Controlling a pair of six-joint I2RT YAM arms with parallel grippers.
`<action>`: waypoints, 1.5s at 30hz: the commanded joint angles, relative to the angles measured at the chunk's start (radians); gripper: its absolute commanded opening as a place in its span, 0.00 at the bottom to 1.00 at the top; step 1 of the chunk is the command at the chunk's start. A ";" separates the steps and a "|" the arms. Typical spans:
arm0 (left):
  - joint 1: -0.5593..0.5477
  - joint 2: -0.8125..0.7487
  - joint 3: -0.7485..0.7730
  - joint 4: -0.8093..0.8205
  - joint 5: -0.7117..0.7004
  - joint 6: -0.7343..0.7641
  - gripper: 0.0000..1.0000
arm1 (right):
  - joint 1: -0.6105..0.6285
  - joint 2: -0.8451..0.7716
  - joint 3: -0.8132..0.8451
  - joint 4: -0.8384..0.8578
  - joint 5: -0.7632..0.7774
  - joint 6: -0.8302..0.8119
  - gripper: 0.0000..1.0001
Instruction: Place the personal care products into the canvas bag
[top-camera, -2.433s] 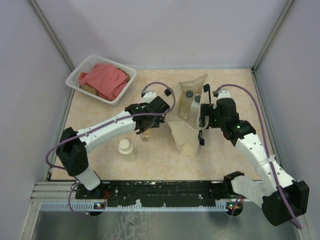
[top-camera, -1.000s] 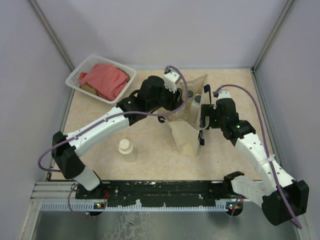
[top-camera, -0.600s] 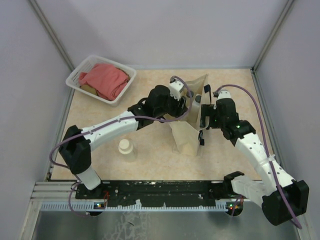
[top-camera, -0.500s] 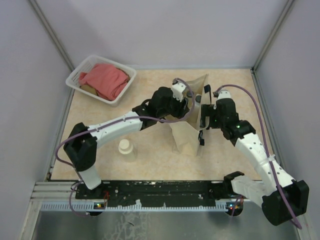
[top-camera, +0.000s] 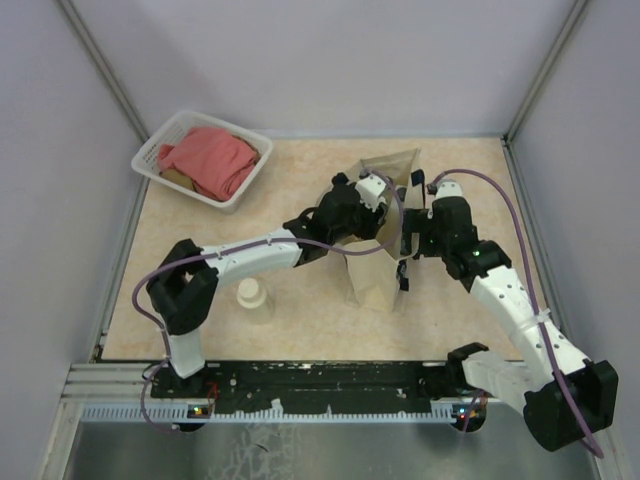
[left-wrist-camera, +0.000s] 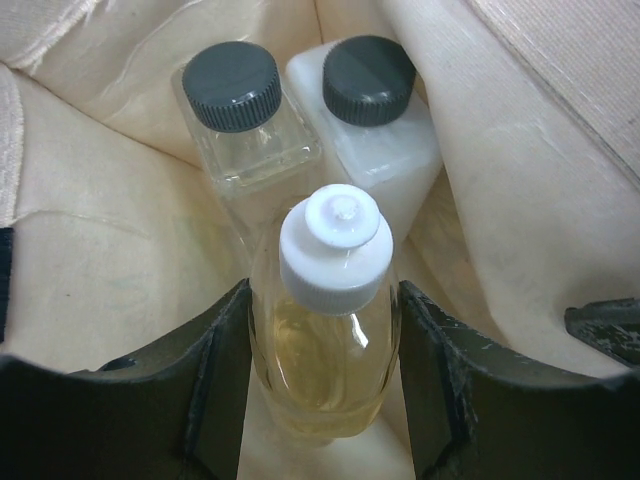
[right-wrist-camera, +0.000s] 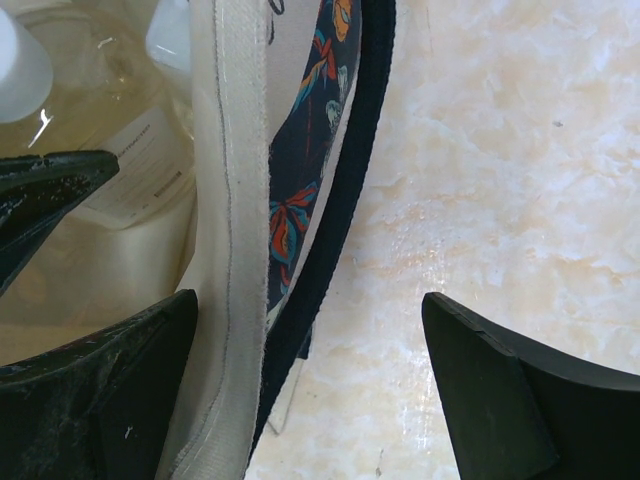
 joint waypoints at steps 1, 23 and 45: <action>0.011 -0.008 0.038 0.219 -0.085 0.052 0.34 | 0.000 -0.001 0.041 -0.020 0.022 -0.022 0.93; -0.060 -0.268 -0.041 0.079 -0.090 -0.009 1.00 | 0.000 -0.004 0.055 -0.034 0.021 -0.025 0.95; -0.101 -0.748 -0.185 -1.361 -0.642 -1.075 0.99 | -0.001 0.037 0.066 -0.028 -0.002 -0.024 0.96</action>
